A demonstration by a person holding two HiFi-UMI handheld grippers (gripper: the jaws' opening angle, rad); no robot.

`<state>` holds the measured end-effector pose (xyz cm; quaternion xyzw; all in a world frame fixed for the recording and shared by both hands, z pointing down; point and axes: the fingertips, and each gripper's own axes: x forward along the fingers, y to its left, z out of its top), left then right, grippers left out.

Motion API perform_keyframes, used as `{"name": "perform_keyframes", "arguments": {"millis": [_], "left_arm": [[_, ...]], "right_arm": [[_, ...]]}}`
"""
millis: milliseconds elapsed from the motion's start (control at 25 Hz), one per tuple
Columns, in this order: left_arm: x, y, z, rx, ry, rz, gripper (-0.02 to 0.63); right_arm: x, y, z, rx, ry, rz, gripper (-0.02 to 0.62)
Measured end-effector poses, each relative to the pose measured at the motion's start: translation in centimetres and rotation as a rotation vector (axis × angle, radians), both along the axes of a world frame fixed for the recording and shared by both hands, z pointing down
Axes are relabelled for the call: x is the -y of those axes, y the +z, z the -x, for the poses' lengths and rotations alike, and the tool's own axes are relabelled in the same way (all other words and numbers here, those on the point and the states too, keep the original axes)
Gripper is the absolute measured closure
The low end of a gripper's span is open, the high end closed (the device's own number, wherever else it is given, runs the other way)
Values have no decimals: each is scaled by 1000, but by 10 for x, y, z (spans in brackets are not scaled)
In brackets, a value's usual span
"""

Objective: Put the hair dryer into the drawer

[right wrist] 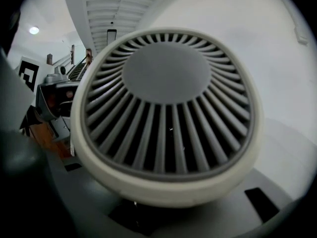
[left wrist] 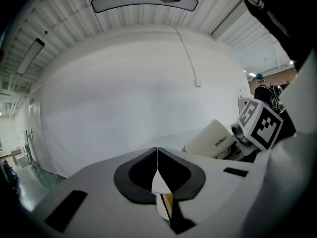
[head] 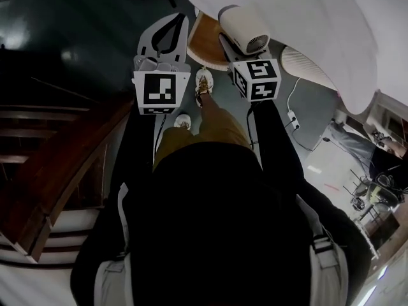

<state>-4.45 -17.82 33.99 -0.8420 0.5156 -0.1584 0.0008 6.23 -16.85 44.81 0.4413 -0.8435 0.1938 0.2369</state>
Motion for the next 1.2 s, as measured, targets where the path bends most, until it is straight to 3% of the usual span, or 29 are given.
{"name": "perform_keyframes", "arguments": {"millis": [200, 680, 1200], "left_arm": [[12, 5, 3, 6, -4, 11, 589], [14, 17, -3, 12, 18, 39, 589], [12, 28, 10, 30, -7, 64, 589]], "right_arm": [[5, 25, 9, 11, -60, 96, 388], [-6, 77, 19, -143, -247, 272, 388], [-31, 123, 35, -354, -567, 308, 388]]}}
